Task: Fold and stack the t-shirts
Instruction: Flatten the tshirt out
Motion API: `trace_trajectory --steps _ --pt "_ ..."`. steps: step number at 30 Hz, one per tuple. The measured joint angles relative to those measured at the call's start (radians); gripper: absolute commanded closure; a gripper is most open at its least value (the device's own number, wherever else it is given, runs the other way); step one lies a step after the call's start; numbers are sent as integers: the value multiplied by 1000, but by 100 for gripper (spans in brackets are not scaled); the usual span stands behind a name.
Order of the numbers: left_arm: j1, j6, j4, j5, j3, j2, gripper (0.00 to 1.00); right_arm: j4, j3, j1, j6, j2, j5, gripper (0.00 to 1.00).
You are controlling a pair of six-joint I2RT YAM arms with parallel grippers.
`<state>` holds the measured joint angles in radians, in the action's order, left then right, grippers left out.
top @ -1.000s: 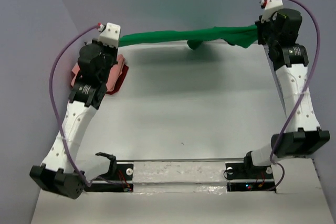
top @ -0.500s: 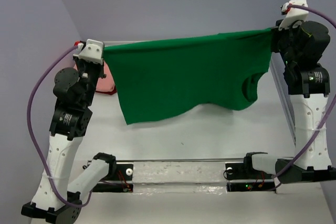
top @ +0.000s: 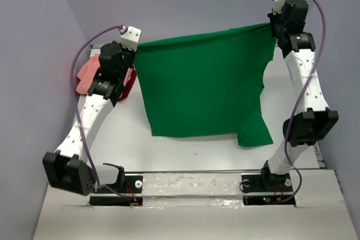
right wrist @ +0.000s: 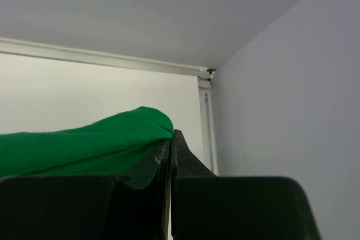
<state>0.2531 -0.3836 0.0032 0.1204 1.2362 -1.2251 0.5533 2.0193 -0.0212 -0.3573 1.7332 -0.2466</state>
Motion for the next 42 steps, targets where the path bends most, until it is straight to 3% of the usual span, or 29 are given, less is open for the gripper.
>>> trace_trajectory --steps 1,2,3,4,5,6,11,15,19,21,22,23,30,34,42 --pt "0 -6 19 8 -2 -47 100 -8 0 0 -7 24 -2 99" --pt "0 -9 40 12 -2 -96 100 -17 3 0 -14 61 -5 82" --pt "0 -13 65 21 0 -150 96 -21 18 0 -24 110 -9 57" --pt "0 -23 87 39 8 -232 80 -39 56 0 -34 192 -16 15" --pt "-1 -27 94 46 15 -270 80 -45 72 0 -45 225 -20 1" --pt "-3 -39 108 72 32 -356 58 -56 106 0 -51 302 -30 0" --pt "-16 -65 156 210 240 -720 30 -63 181 -1 -97 533 -61 0" --pt "-22 -65 161 259 330 -822 9 -51 156 -7 -115 554 -82 0" --pt "-16 -63 171 269 283 -737 9 -65 -28 -14 -115 405 -92 0" --pt "-9 -63 174 260 206 -639 14 -57 -158 -17 -111 278 -93 0" --pt "-4 -63 162 249 159 -572 14 -50 -197 -19 -104 219 -92 0" --pt "0 -63 151 235 113 -508 22 -51 -246 -19 -95 154 -87 0" --pt "26 -93 -14 -2 -215 14 25 60 -516 -19 11 -244 63 3" --pt "44 -133 -146 -97 -357 145 25 129 -658 -19 59 -298 162 6" --pt "132 -149 -307 -117 -517 158 32 258 -771 -19 149 -161 272 14"
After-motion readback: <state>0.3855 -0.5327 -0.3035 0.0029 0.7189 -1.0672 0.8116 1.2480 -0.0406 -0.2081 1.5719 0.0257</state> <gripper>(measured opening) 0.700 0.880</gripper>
